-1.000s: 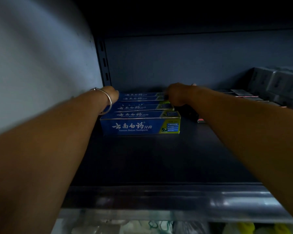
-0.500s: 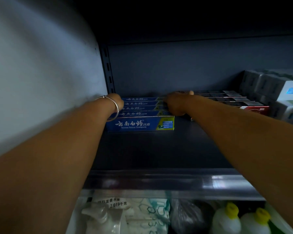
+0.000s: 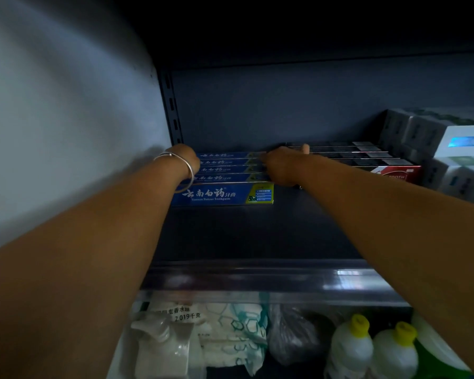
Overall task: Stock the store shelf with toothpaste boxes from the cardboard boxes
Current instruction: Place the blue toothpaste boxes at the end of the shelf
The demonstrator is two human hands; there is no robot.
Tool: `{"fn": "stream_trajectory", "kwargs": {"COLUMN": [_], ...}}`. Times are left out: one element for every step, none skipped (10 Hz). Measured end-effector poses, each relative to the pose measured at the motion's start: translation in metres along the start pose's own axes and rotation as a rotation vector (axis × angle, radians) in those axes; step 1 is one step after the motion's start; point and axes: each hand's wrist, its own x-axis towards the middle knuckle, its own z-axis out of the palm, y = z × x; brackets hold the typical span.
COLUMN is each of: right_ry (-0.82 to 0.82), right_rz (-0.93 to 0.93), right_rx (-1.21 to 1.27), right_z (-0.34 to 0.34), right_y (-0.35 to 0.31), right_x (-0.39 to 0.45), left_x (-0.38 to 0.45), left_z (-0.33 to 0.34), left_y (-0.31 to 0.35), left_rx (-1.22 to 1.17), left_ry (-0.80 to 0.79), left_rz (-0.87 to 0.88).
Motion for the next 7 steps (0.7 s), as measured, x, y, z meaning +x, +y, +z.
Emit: {"fn": "stream_trajectory", "kwargs": {"right_ry": [0.028, 0.038, 0.038, 0.003, -0.008, -0.005, 0.022], "right_rz": [0.018, 0.024, 0.027, 0.024, -0.006, -0.031, -0.058], "right_rx": [-0.036, -0.033, -0.023, 0.009, 0.016, 0.039, 0.038], "right_z": [0.001, 0.002, 0.001, 0.001, 0.006, 0.011, 0.016], "right_y": [0.002, 0.005, 0.012, 0.019, 0.028, 0.038, 0.049], "right_x": [-0.014, -0.035, -0.063, -0.095, -0.126, -0.159, -0.194], "left_x": [-0.011, -0.028, -0.055, -0.088, -0.125, -0.155, -0.184], "left_z": [0.005, 0.005, 0.004, 0.008, 0.012, 0.020, 0.027], "left_y": [0.005, 0.009, 0.013, 0.022, 0.034, 0.048, 0.063], "left_rx": [0.029, -0.035, -0.059, -0.113, -0.195, -0.238, -0.243], "left_ry": [0.042, 0.032, 0.030, 0.025, 0.053, 0.074, 0.089], "left_rz": [0.059, 0.068, 0.050, 0.090, 0.119, 0.142, 0.167]}}
